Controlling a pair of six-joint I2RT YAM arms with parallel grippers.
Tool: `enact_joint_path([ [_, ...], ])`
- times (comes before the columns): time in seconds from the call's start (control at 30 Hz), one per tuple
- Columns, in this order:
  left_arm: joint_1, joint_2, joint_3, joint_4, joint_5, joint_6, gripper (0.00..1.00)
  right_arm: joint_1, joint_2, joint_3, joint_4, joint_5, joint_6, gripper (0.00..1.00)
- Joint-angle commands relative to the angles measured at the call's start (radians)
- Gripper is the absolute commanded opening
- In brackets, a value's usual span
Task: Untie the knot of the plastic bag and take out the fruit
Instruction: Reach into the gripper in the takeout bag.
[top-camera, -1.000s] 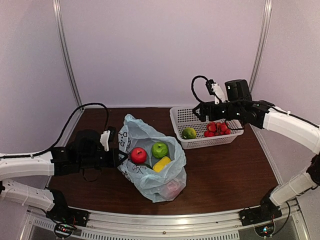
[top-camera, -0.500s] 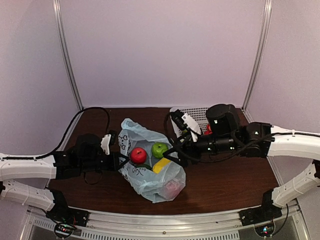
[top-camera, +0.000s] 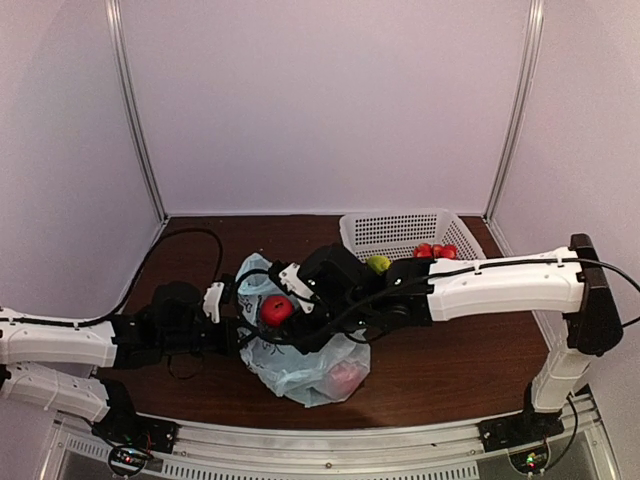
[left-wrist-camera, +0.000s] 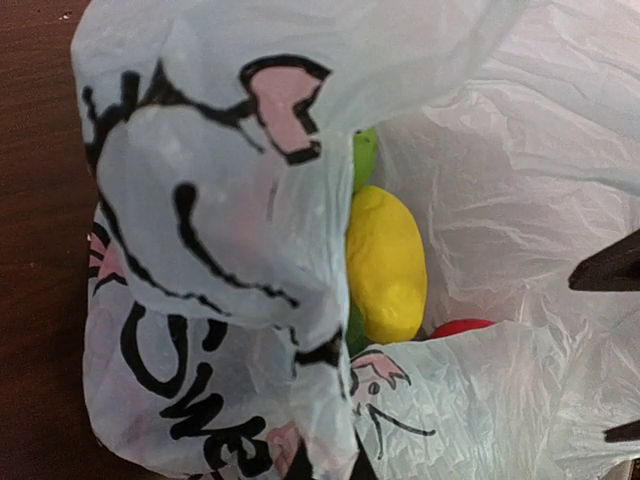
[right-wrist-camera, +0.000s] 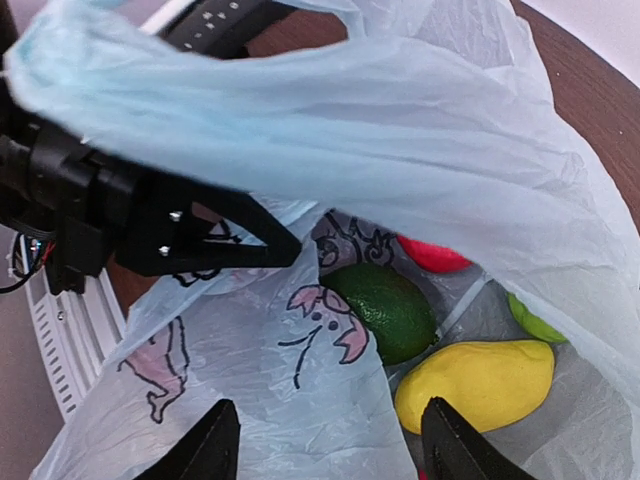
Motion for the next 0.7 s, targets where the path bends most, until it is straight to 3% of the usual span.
enact_joint_path([
  [0.0,0.007,-0.022,-0.056,0.086,-0.025,0.008,0.0,0.001,0.098,0.071,-0.079,0.123,0.019,0.62],
  [0.2,0.007,-0.04,-0.123,0.119,-0.065,-0.021,0.0,-0.028,0.233,0.14,-0.019,0.172,0.041,0.62],
  [0.43,0.007,-0.062,-0.129,0.113,-0.075,-0.034,0.0,-0.077,0.353,0.188,0.107,0.205,0.086,0.7],
  [0.67,0.007,-0.107,-0.146,0.079,-0.087,-0.046,0.0,-0.113,0.475,0.304,0.08,0.225,0.093,0.76],
])
